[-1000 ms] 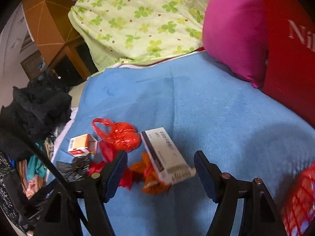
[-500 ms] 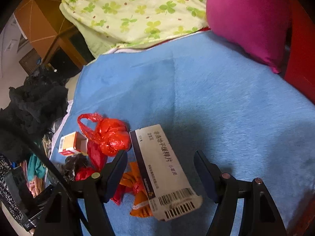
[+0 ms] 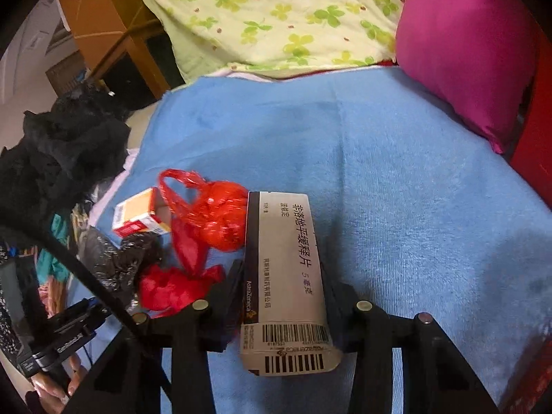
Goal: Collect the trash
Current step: 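Carry the black bag and white box to the red basket and open both tools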
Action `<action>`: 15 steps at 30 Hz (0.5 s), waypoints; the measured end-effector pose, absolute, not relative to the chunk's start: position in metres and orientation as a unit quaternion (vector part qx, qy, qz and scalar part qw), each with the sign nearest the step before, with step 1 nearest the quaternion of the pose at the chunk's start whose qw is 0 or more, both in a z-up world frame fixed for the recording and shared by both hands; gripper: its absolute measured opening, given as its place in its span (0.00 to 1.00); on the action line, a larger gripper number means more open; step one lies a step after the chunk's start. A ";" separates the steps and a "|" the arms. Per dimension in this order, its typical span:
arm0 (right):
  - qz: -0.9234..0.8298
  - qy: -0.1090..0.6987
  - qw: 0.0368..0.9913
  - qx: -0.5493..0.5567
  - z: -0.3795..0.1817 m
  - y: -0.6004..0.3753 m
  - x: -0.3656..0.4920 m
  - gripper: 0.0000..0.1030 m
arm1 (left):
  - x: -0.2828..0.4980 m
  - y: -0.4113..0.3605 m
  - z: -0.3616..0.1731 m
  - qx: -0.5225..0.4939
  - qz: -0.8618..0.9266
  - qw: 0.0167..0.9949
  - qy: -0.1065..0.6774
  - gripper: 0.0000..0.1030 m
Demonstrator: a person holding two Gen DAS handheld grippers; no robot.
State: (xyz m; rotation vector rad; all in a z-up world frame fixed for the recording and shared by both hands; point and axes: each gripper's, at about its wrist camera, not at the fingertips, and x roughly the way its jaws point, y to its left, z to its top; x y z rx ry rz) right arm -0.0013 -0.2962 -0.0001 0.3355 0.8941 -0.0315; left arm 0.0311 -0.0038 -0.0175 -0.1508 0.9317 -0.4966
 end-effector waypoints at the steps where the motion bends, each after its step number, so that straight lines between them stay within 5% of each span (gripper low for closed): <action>1: -0.014 0.424 0.891 0.160 0.004 -0.296 -0.007 0.44 | 0.026 0.001 -0.014 -0.073 -0.232 0.865 0.438 0.18; 15: 0.019 0.344 0.925 0.158 0.063 -0.272 -0.079 0.44 | -0.044 0.001 0.024 -0.033 -0.206 0.905 0.372 0.18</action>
